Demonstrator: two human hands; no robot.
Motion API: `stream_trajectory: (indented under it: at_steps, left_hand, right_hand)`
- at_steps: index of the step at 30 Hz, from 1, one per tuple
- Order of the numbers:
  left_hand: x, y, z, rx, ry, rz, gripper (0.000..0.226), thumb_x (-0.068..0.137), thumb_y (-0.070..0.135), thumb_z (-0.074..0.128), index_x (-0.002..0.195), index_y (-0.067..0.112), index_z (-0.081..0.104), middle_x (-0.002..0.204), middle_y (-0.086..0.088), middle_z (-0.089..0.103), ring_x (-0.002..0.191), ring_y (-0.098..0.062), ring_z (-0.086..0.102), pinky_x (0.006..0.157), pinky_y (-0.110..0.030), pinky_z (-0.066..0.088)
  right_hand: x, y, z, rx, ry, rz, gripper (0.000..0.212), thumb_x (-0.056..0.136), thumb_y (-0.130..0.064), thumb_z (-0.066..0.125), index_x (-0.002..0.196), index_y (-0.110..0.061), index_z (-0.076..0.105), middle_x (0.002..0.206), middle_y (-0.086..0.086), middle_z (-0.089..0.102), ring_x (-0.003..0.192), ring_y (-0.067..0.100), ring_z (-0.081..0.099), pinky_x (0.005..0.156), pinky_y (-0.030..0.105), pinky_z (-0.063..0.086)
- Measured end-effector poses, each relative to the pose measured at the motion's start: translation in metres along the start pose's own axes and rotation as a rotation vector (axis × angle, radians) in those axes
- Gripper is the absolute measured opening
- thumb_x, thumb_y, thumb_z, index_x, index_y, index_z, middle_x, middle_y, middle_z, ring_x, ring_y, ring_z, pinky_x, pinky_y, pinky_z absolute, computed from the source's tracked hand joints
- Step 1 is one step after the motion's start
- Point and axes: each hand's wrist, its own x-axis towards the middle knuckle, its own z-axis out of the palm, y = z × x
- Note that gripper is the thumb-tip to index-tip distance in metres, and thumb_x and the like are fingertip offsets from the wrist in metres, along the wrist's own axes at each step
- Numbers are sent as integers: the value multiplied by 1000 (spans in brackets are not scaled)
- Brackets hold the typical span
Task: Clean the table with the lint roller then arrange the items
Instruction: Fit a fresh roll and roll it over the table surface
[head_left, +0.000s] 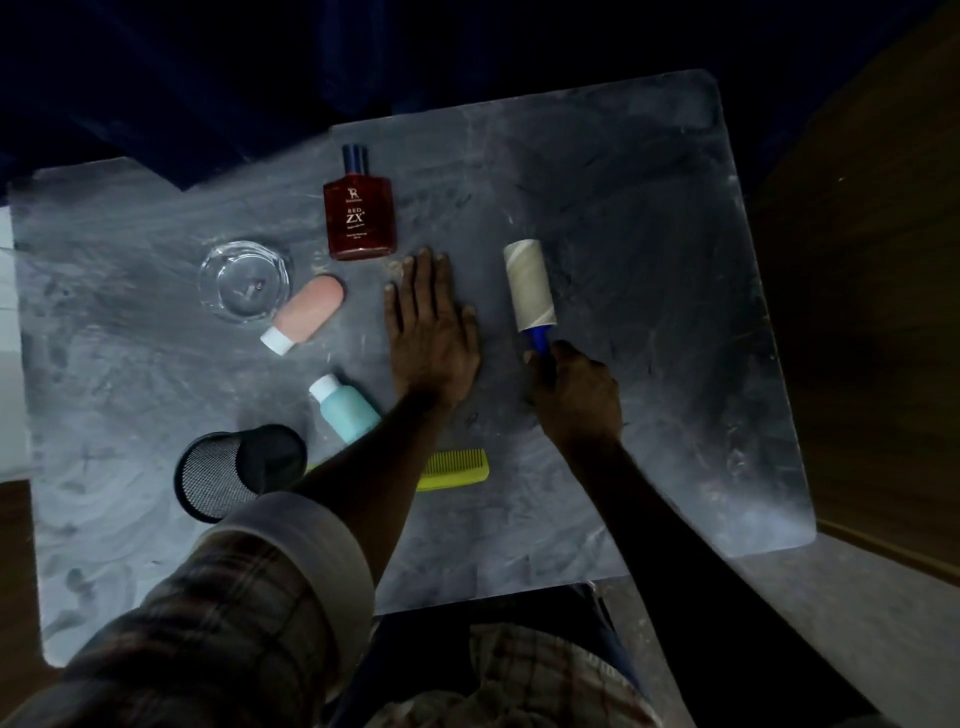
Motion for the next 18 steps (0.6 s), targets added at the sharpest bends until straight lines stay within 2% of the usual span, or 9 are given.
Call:
stream_trajectory:
  at_steps: [4, 9, 13, 15, 18]
  left_hand:
    - [-1, 2, 0, 26, 17, -8, 70, 107, 40, 33, 170, 12, 20, 179, -11, 19, 167, -28, 17, 137, -52, 10]
    - [0, 6, 1, 28, 22, -9, 71, 106, 41, 32, 170, 12, 21, 179, -11, 20, 167, -28, 19, 136, -52, 11]
    - [0, 6, 3, 32, 43, -6, 71, 106, 40, 37, 170, 12, 23, 178, -11, 22, 166, -29, 21, 136, -53, 12]
    - [0, 5, 4, 29, 48, -3, 71, 106, 40, 37, 169, 12, 23, 178, -11, 22, 166, -29, 21, 136, -53, 12]
    - [1, 6, 5, 39, 49, -3, 71, 105, 42, 35, 169, 13, 22, 179, -10, 21, 166, -28, 21, 136, -53, 12]
  right_hand:
    - [11, 25, -17, -12, 55, 11, 38, 102, -46, 51, 106, -12, 68, 96, 14, 75, 89, 38, 71, 75, 39, 53]
    - [23, 61, -40, -23, 83, 76, 42, 101, -50, 51, 105, -12, 68, 97, 16, 75, 92, 39, 70, 78, 40, 52]
    - [35, 88, -51, -54, 89, 184, 43, 100, -56, 49, 103, -18, 67, 97, 10, 73, 88, 31, 68, 73, 30, 36]
    - [41, 102, -54, 1, 90, 244, 41, 99, -57, 49, 102, -20, 66, 95, 8, 71, 76, 22, 59, 71, 29, 36]
    - [46, 125, -60, -9, 126, 296, 42, 98, -58, 50, 111, -21, 65, 100, 5, 69, 79, 13, 52, 71, 30, 39]
